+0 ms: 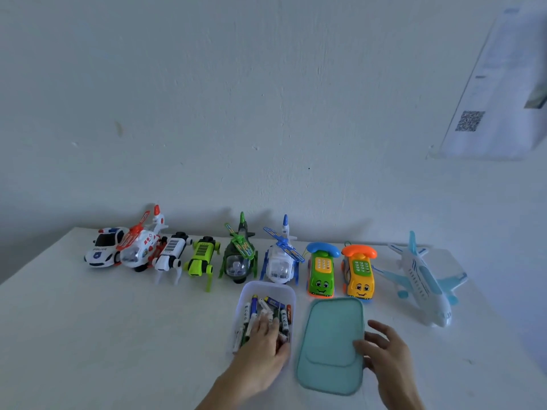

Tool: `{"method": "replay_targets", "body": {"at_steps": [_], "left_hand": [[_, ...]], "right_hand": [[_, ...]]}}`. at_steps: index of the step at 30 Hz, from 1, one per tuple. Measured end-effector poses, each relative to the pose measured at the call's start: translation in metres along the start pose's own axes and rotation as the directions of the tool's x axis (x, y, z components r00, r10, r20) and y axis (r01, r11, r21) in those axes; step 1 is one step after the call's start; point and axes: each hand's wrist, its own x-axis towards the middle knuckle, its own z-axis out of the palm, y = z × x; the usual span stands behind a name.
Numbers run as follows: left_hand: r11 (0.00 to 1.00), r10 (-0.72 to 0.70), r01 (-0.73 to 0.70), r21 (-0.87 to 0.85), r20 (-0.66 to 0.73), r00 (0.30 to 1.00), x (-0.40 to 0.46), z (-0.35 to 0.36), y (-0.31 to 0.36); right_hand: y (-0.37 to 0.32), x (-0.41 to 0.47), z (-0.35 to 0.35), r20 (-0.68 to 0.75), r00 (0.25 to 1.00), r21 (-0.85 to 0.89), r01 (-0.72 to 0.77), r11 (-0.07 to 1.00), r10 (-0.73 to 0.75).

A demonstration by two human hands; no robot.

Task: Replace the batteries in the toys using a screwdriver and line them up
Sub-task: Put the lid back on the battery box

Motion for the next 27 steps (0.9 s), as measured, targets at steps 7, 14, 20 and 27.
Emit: {"method": "replay_targets", "body": {"at_steps": [7, 14, 20, 27], "left_hand": [[0.954, -0.030, -0.028, -0.299, -0.188, 0.982, -0.012, -0.029, -0.005], [0.746, -0.370, 0.118, -0.655, -0.260, 0.892, -0.014, -0.039, -0.052], [0.672, -0.389, 0.099, -0.734, -0.237, 0.890, -0.032, -0.027, -0.064], [0.893, -0.256, 0.083, -0.443, -0.347, 0.902, -0.041, -0.018, -0.052]], "right_hand": [[-0.056, -0.032, 0.054, 0.036, 0.959, -0.316, 0.278, 0.907, -0.281], [-0.040, -0.055, 0.167, 0.394, 0.848, -0.550, 0.526, 0.649, -0.354], [-0.029, -0.027, 0.160, 0.501, 0.822, -0.511, 0.534, 0.674, -0.272], [-0.010, 0.021, 0.131, 0.559, 0.772, -0.695, 0.635, 0.338, -0.301]]}}
